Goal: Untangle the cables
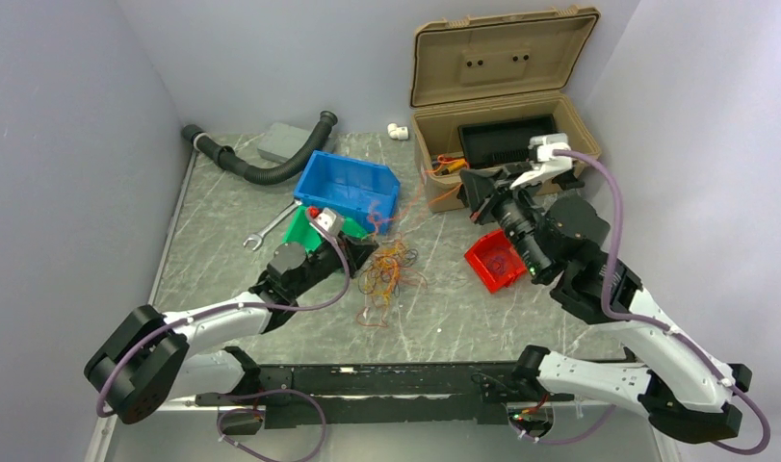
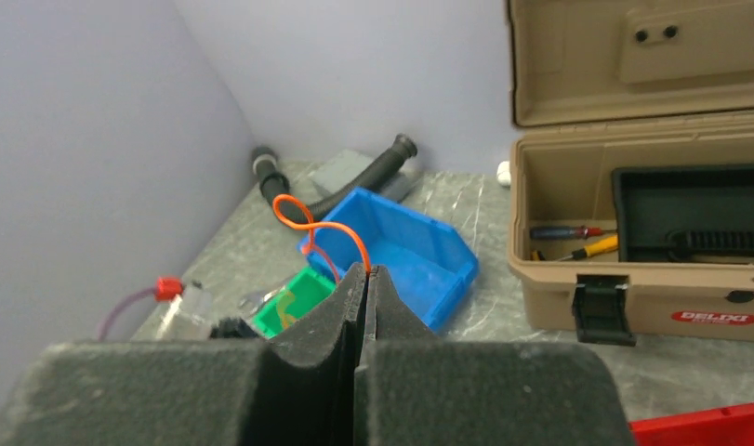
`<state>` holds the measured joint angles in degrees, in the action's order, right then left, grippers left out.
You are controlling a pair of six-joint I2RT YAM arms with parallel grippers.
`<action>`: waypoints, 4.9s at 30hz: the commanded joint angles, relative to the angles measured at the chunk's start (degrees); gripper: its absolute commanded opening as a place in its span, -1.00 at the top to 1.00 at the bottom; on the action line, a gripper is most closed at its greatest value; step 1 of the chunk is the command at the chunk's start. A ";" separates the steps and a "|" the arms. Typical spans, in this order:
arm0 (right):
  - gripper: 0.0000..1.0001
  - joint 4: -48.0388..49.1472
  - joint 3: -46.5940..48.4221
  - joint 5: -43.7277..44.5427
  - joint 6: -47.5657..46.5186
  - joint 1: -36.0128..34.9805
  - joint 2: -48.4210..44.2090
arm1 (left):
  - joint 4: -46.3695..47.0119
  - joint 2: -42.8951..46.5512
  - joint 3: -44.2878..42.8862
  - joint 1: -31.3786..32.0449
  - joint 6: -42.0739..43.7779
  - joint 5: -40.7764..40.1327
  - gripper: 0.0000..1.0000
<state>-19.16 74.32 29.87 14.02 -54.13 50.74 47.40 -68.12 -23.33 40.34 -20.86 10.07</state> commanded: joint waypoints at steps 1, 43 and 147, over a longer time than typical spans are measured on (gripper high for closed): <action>1.00 6.83 2.06 5.48 -1.95 0.17 -4.05 | -5.15 -0.14 2.89 -1.33 -1.78 2.97 0.75; 1.00 7.67 5.82 1.81 -4.13 0.22 4.71 | -22.96 11.57 -1.96 2.76 1.57 1.02 -0.95; 1.00 -5.57 -1.40 9.02 -2.27 3.81 4.18 | -69.86 22.51 -9.87 -4.02 -9.71 -25.45 1.00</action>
<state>-30.83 66.24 44.07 14.46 -50.68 54.13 -16.62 -52.18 -31.53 36.36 -26.81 -3.68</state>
